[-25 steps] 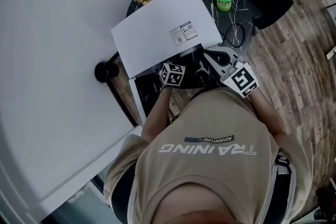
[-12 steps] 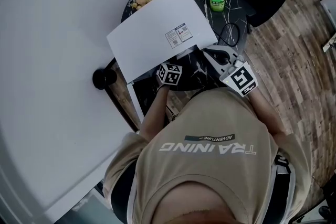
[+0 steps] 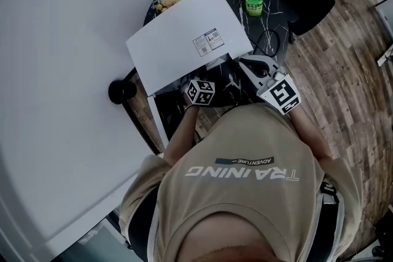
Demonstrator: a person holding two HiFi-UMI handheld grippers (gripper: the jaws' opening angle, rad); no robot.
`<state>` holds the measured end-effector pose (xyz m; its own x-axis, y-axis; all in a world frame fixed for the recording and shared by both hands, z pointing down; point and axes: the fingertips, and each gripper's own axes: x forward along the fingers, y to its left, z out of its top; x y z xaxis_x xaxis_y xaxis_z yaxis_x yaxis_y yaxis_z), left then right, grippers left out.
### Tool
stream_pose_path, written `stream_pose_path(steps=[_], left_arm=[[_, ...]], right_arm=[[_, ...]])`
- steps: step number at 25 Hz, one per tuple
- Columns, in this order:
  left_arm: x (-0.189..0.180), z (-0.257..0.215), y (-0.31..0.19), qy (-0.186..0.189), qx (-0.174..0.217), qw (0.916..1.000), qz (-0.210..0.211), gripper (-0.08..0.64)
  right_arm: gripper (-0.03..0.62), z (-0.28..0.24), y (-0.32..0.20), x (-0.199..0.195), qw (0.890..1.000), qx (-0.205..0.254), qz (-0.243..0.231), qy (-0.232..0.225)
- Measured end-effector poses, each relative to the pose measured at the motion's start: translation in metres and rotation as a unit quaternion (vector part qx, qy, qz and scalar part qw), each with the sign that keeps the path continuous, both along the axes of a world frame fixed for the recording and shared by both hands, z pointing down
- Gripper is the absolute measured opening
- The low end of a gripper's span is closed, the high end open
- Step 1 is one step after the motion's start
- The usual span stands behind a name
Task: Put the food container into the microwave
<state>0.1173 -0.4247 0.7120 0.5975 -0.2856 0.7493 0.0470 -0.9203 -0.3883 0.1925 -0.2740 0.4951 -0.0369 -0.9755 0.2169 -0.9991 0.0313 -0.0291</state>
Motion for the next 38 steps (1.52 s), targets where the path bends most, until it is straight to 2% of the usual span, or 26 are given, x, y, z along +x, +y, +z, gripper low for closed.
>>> stream_pose_path(steps=[6, 12, 15, 19, 21, 22, 23, 26, 28, 31, 34, 36, 38], left_arm=[[-0.021, -0.024, 0.002, 0.042, 0.022, 0.9980, -0.042, 0.084], [-0.047, -0.037, 0.012, 0.049, 0.040, 0.9955, -0.070, 0.084], [-0.060, -0.049, 0.015, 0.057, 0.038, 0.9928, -0.098, 0.084], [-0.072, -0.087, 0.019, 0.095, 0.026, 0.9860, -0.134, 0.084], [-0.078, -0.106, 0.022, 0.128, -0.009, 0.9788, -0.159, 0.075], [-0.080, -0.118, 0.021, 0.151, -0.028, 0.9724, -0.175, 0.019], [-0.083, -0.132, 0.019, 0.175, -0.042, 0.9650, -0.191, 0.009], [-0.088, -0.173, 0.017, 0.227, -0.042, 0.9482, -0.219, 0.008], [-0.090, -0.198, 0.022, 0.246, -0.036, 0.9424, -0.223, 0.008], [-0.094, -0.223, 0.030, 0.271, -0.043, 0.9324, -0.235, 0.009], [-0.103, -0.233, 0.036, 0.279, -0.040, 0.9274, -0.246, 0.008], [-0.107, -0.236, 0.045, 0.285, -0.054, 0.9230, -0.253, 0.008], [-0.106, -0.242, 0.050, 0.307, -0.079, 0.9116, -0.261, 0.008]], right_arm=[[0.009, 0.003, -0.003, -0.005, 1.000, 0.001, -0.025, -0.002], [0.009, 0.002, -0.010, -0.016, 0.998, 0.006, -0.069, -0.004], [0.009, 0.004, -0.016, -0.025, 0.995, 0.006, -0.103, -0.008], [0.009, 0.004, -0.021, -0.038, 0.989, 0.006, -0.147, -0.005], [0.009, 0.003, -0.026, -0.044, 0.986, 0.007, -0.168, -0.003], [0.009, 0.003, -0.030, -0.047, 0.984, 0.006, -0.179, -0.001], [0.009, 0.004, -0.034, -0.049, 0.982, 0.005, -0.189, 0.002], [0.009, 0.007, -0.039, -0.057, 0.976, -0.007, -0.218, 0.003], [0.009, 0.007, -0.037, -0.064, 0.972, -0.013, -0.236, -0.001], [0.009, -0.005, -0.043, -0.069, 0.966, 0.003, -0.258, -0.010], [0.009, -0.019, -0.057, -0.069, 0.963, 0.013, -0.265, -0.039], [0.009, -0.024, -0.063, -0.068, 0.964, 0.015, -0.262, -0.045], [0.009, -0.028, -0.066, -0.066, 0.965, 0.012, -0.259, -0.039]])
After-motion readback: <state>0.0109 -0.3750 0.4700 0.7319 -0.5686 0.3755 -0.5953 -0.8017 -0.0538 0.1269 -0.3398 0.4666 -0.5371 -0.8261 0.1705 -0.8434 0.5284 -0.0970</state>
